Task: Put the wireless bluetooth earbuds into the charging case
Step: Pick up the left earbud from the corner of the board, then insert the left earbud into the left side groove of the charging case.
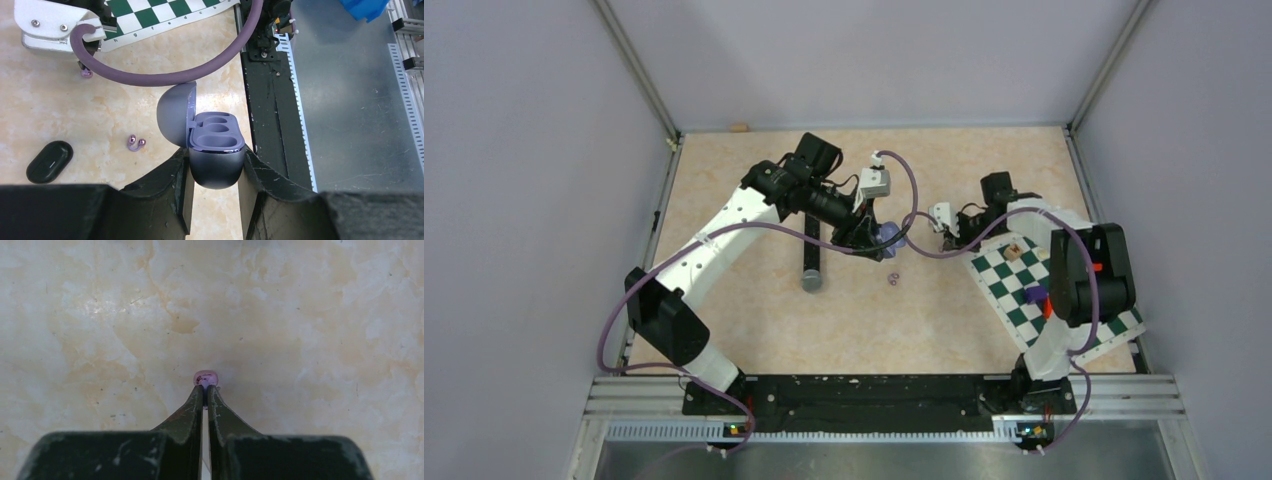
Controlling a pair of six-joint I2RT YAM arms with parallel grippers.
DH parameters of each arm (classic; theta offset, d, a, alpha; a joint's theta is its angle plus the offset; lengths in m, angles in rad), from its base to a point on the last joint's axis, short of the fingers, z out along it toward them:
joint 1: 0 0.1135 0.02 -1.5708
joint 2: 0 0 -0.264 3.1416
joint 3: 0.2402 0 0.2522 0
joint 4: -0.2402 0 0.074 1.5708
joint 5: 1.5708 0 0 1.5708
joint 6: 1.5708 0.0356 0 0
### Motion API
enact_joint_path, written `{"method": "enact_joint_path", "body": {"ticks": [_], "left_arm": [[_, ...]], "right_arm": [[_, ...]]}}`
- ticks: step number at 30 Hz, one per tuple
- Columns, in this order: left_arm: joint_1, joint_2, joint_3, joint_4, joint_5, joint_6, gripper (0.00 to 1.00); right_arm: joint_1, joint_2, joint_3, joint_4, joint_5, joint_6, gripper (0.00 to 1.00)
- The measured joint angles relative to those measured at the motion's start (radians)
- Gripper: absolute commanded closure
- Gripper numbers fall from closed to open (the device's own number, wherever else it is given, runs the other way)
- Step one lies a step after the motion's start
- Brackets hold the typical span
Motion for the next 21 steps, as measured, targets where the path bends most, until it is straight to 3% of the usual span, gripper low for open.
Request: {"method": "enact_joint_path", "body": {"ticks": [10,21], "left_arm": [[0.0,0.0,-0.002,0.016,-0.002,0.0,1.0],[0.0,-0.011,-0.02,0.064,-0.039,-0.03,1.0]], "right_arm": [[-0.013,-0.139,0.01,-0.014,-0.057,0.135,1.0],[-0.109,-0.397,0.01,0.137,-0.165,0.547,1.0]]}}
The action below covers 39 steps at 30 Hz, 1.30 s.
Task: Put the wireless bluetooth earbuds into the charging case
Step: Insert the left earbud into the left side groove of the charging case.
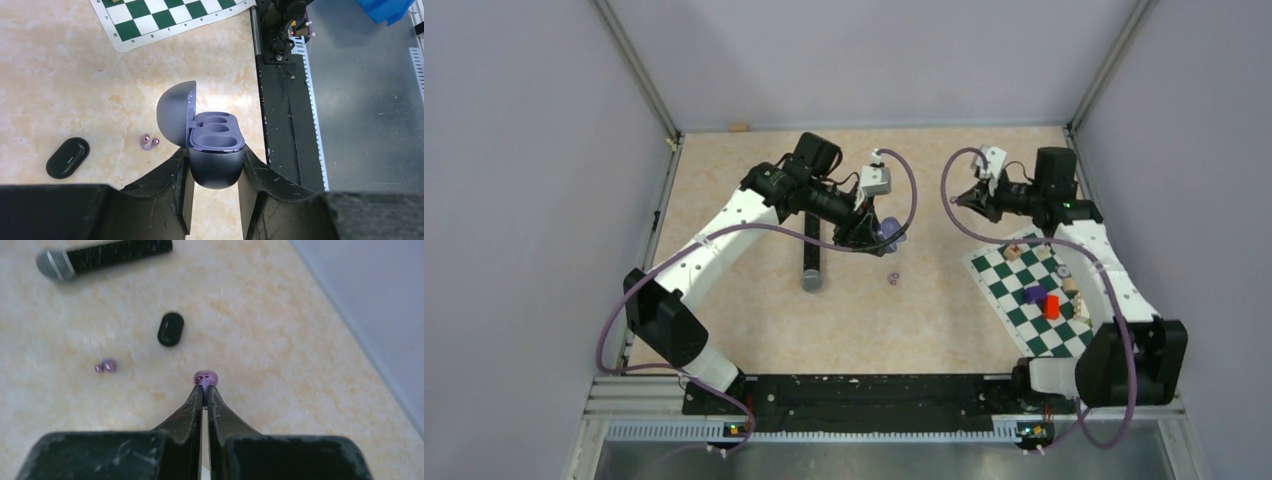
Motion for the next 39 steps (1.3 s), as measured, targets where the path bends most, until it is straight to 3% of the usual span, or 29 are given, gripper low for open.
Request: {"method": "enact_joint_path", "body": {"ticks": [4,7,11,14,24,39], "left_arm": [[0.0,0.0,-0.002,0.003,-0.01,0.0,1.0],[0.0,0.0,-0.002,0.004,-0.009,0.0,1.0],[0.0,0.0,-0.002,0.003,-0.005,0.001,1.0],[0.0,0.0,-0.002,-0.001,-0.006,0.011,1.0],[0.0,0.0,0.022,-0.095,0.003,0.106,1.0],[0.0,0.015,0.084,-0.179,0.038,0.17,1.0]], "right_arm": [[0.0,-0.185,-0.035,0.19,-0.058,0.285,1.0],[0.0,-0.293,-0.056,0.43,-0.103,0.544,1.0],[0.027,-0.346,-0.093,0.749,-0.142,0.853,1.0],[0.093,-0.344,-0.13,0.867,-0.146,0.988,1.0],[0.236,-0.344,-0.341,1.164,-0.139,1.271,1.0],[0.335,-0.336,-0.485,1.477,-0.096,1.455,1.0]]}}
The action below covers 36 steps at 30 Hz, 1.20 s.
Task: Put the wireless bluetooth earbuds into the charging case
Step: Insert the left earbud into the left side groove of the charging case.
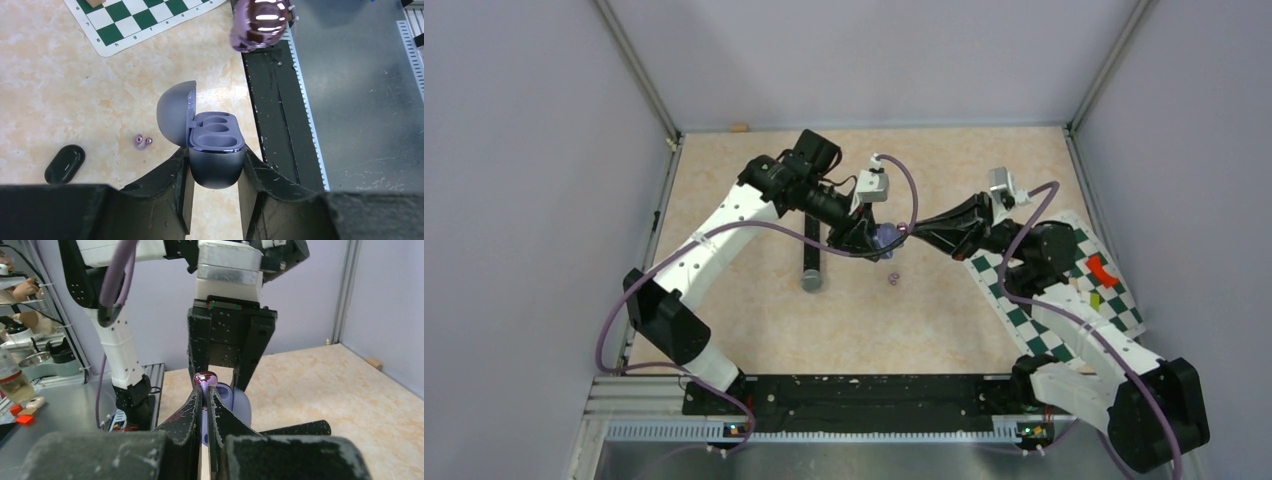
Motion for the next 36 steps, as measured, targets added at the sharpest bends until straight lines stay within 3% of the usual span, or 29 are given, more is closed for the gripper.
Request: {"method": "enact_joint_path", "body": {"ticks": [7,36], "left_arm": [[-0.002,0.019,0.001,-0.002,0.003,0.0,1.0],[-0.007,0.021,0.003,-0.006,0.003,0.0,1.0]], "right_arm": [[0.039,0.015,-0.01,0.052,0.005,0.007,1.0],[0.102,0.077,-0.038,-0.011,0.066,-0.139,1.0]]}}
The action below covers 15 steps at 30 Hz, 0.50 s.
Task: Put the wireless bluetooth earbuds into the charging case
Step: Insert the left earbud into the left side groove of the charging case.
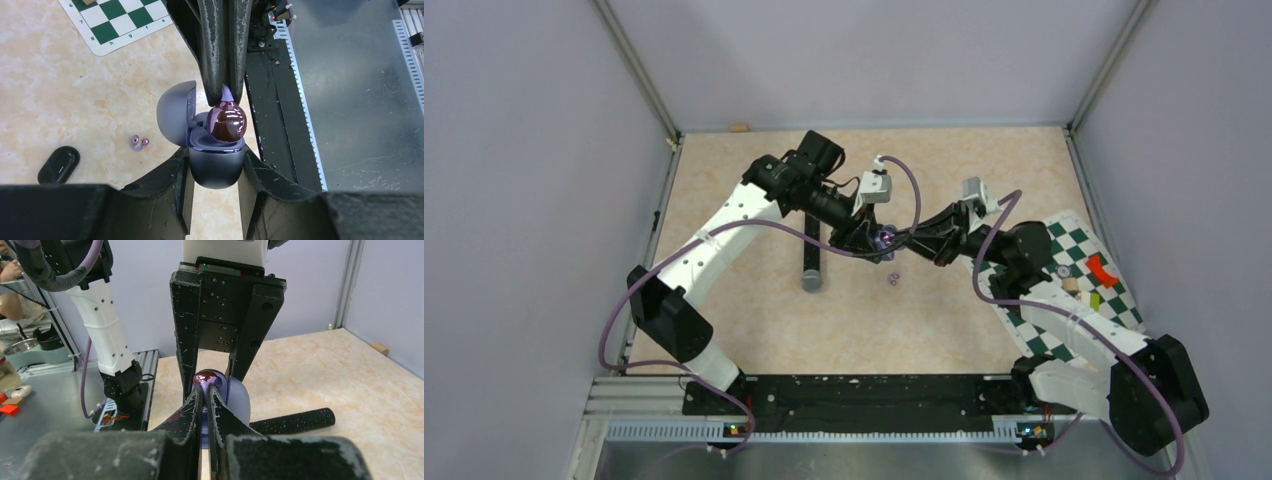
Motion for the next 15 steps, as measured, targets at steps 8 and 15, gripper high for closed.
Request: {"method": "enact_joint_path", "body": {"ticks": [8,15], "left_arm": [[0.0,0.0,0.0,0.0,0.0,0.0,1.0],[0.0,0.0,0.0,0.0,0.0,0.0,1.0]], "right_arm": [[0.003,0.0,0.0,-0.011,0.004,-0.02,1.0],[0.004,0.001,0.0,-0.024,0.003,-0.042,1.0]]}}
